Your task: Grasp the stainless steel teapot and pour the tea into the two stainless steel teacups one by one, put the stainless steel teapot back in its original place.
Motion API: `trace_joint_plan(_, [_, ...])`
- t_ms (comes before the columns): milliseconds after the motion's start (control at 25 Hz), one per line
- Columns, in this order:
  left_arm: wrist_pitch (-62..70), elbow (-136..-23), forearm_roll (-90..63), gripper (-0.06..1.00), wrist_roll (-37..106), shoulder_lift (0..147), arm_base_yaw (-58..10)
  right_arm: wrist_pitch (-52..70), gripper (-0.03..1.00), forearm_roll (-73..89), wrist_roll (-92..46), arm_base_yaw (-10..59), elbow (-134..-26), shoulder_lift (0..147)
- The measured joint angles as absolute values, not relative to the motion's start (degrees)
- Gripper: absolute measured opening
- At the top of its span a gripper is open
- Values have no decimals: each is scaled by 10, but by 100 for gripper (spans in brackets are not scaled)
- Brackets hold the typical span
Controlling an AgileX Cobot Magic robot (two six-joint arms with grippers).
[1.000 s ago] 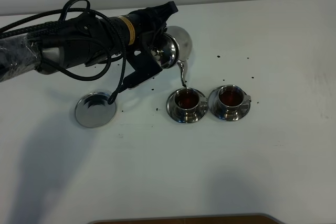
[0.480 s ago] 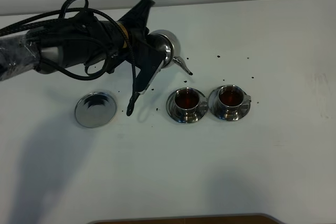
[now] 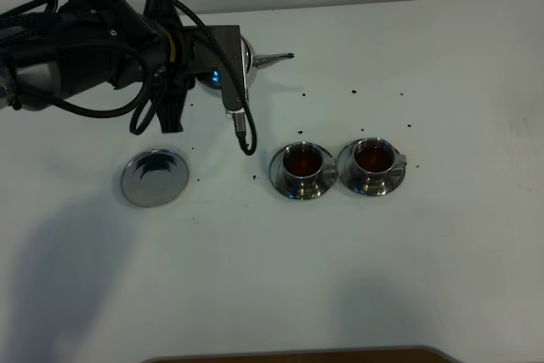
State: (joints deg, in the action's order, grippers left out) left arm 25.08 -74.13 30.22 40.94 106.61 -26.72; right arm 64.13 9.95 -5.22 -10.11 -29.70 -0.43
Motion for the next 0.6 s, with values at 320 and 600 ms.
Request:
trace_joint_plan(320, [407, -741, 114, 24, 400, 1049, -306, 641, 39, 100, -52, -101, -297, -4])
trace_joint_plan(600, [530, -741, 38, 24, 340, 1038, -315, 641, 39, 100, -52, -101, -297, -4])
